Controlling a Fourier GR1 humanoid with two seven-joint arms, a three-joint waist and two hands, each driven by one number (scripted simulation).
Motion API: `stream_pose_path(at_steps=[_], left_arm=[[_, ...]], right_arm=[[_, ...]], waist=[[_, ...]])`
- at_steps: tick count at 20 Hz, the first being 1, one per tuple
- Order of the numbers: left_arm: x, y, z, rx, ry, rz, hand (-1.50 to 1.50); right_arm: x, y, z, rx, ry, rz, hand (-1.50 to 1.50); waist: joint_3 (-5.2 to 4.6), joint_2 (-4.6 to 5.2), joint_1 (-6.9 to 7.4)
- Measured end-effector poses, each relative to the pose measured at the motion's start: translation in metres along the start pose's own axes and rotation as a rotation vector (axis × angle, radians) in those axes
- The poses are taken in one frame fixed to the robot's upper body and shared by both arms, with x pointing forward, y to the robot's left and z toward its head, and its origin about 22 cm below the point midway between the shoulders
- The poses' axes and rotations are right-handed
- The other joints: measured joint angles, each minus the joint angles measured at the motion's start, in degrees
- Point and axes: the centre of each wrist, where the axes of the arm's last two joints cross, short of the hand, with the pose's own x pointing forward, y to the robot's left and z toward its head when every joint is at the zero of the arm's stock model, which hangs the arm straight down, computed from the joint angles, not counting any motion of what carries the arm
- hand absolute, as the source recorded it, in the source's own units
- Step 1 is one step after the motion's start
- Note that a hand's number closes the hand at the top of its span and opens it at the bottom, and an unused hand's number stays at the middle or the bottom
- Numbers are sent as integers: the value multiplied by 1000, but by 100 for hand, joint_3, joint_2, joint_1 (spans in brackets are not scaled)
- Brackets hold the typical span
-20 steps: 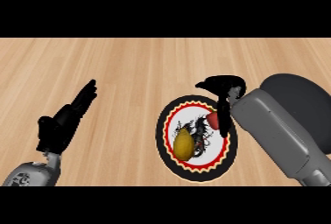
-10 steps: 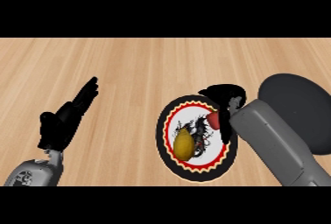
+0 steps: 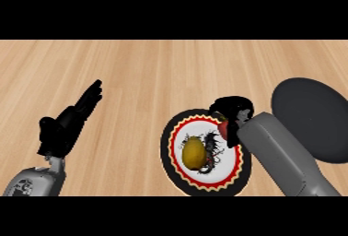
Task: Pick the bell pepper from the plate and place it in the pan
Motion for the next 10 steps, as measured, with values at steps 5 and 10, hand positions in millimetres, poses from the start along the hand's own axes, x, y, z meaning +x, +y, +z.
stream_pose_path(at_steps=[5,10], left_arm=[[-6,2,1,2,0,2,0],[-3,-1,0,7,0,4,0]], right_arm=[[1,1,-3,15,-24,49,150],[1,6,-6,6,-35,57,150]], waist=[[-27,-39,-10],[-43,-63,-23]])
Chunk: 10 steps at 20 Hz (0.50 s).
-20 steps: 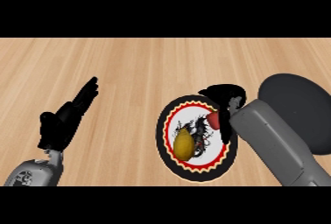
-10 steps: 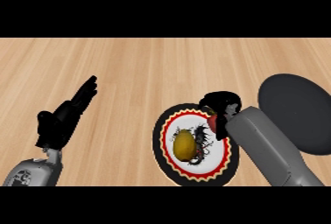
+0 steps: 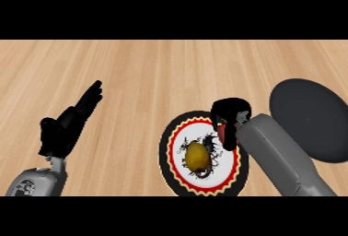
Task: Pick the bell pepper from the plate and place it in the pan
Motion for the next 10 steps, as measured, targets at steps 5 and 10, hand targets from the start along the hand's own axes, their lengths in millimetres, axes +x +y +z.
stream_pose_path(at_steps=[5,10], left_arm=[[-1,0,-1,10,10,-2,0],[-10,5,3,17,13,-1,0]], right_arm=[[-2,1,8,-61,-41,-18,150],[16,-9,33,-218,-51,-65,150]], waist=[[26,31,-6],[40,24,-75]])
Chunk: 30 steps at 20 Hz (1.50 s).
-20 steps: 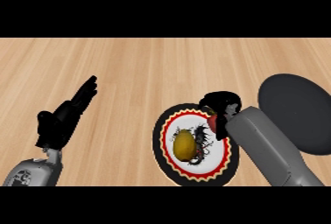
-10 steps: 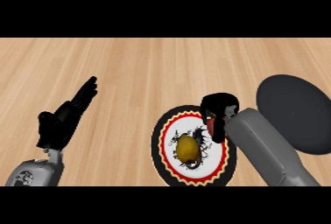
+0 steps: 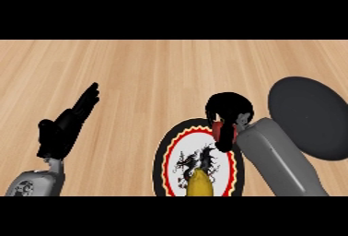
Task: Pick the bell pepper from the plate and place it in the pan
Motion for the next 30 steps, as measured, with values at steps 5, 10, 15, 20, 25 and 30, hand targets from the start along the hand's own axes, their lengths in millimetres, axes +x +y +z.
stream_pose_path(at_steps=[5,10,15,20,25,30], left_arm=[[-6,9,7,34,33,4,0],[-8,9,11,41,41,11,0],[-2,4,7,30,21,3,0],[2,1,5,12,2,6,0],[5,0,0,-8,-2,6,0],[5,-3,-1,-16,-6,4,0]], right_arm=[[19,2,23,-317,168,-150,150],[56,-6,68,-682,265,-202,150],[84,6,122,-923,296,-253,150],[77,28,152,-1046,361,-324,150],[45,33,153,-1129,416,-448,150],[-4,44,142,-1170,461,-505,150]], waist=[[5,-122,-251],[1,-155,-304],[4,-88,-211],[8,-18,-82],[13,27,-1],[14,43,40]])
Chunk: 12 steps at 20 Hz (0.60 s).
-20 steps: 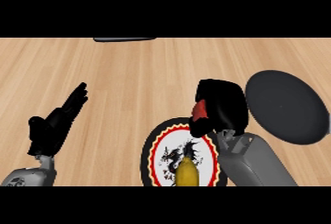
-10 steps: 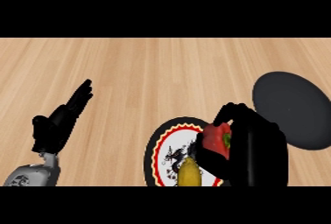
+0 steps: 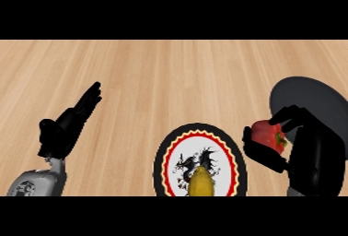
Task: Pick the bell pepper from the plate and place it in the pan
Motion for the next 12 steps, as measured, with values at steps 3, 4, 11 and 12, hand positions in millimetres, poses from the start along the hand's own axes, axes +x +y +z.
stream_pose_path(at_steps=[3,4,11,12], left_arm=[[0,-4,-1,3,0,0,0],[1,-3,-1,1,-1,-3,0],[6,3,6,-8,-4,-4,0],[8,5,2,-6,-3,-6,0]], right_arm=[[-29,6,-25,-35,21,15,150],[-38,8,-34,-49,31,27,150],[-98,24,-83,-115,61,74,150],[-104,26,-89,-118,59,74,150]], waist=[[1,7,17],[1,8,25],[0,8,57],[0,9,53]])
